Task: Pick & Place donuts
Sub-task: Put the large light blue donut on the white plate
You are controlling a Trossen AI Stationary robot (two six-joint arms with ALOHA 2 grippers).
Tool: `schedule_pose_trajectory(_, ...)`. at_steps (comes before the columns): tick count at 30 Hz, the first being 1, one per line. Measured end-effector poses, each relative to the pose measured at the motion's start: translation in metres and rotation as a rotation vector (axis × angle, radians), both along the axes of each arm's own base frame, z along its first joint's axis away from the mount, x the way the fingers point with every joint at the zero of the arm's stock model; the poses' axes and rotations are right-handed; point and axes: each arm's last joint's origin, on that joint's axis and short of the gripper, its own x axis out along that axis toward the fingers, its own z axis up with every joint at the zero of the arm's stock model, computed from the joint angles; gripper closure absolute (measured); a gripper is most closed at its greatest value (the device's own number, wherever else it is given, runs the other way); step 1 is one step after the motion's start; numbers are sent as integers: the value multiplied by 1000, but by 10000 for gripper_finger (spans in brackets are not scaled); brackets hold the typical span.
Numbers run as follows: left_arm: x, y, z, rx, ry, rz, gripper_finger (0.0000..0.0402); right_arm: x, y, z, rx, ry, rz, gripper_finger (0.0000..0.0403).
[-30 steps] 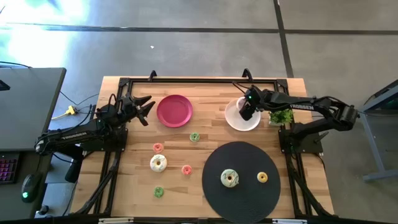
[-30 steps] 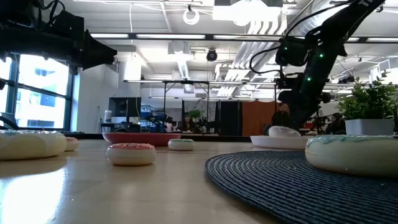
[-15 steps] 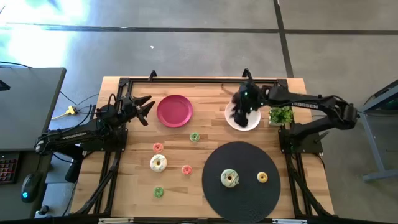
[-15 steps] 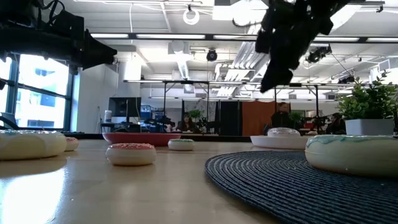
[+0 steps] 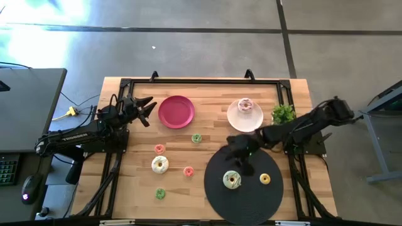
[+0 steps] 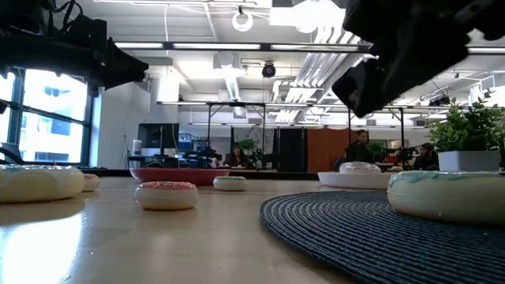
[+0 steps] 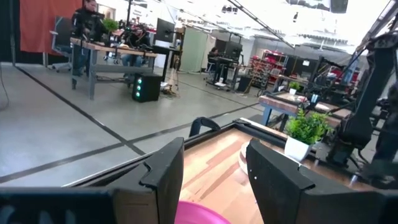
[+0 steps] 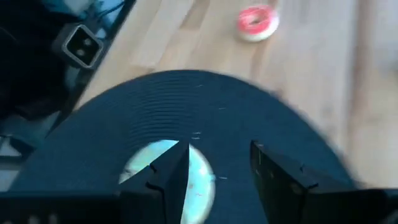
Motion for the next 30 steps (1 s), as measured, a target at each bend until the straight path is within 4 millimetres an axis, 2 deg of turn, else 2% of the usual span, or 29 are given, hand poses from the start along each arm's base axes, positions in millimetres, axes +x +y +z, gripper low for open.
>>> schedule_pose_trajectory(8,0,0,0,-2,-2,-13,234,5,33,-31,36,154,7,218)
schedule_pose_trajectory(12,2,-4,3,-35,-30,-149,234,3,36,-41,-51,179,-1,206)
schedule_pose_trajectory(15,4,-6,15,-58,-7,-234,234,4,37,-41,-82,147,2,203)
schedule_pose_trajectory(18,7,-6,30,-66,130,-288,234,3,36,-42,-95,159,5,204)
schedule_pose_trajectory(22,13,-6,43,-89,419,-368,234,3,36,-45,-101,163,2,205)
schedule_pose_trajectory(26,19,-9,43,-107,694,-558,234,6,37,-58,-77,224,-25,221)
schedule_pose_trajectory(28,23,-9,41,-150,751,-631,234,7,39,-65,-38,267,-31,234)
schedule_pose_trajectory(30,29,-10,40,-171,735,-704,234,9,40,-68,-18,267,-22,247)
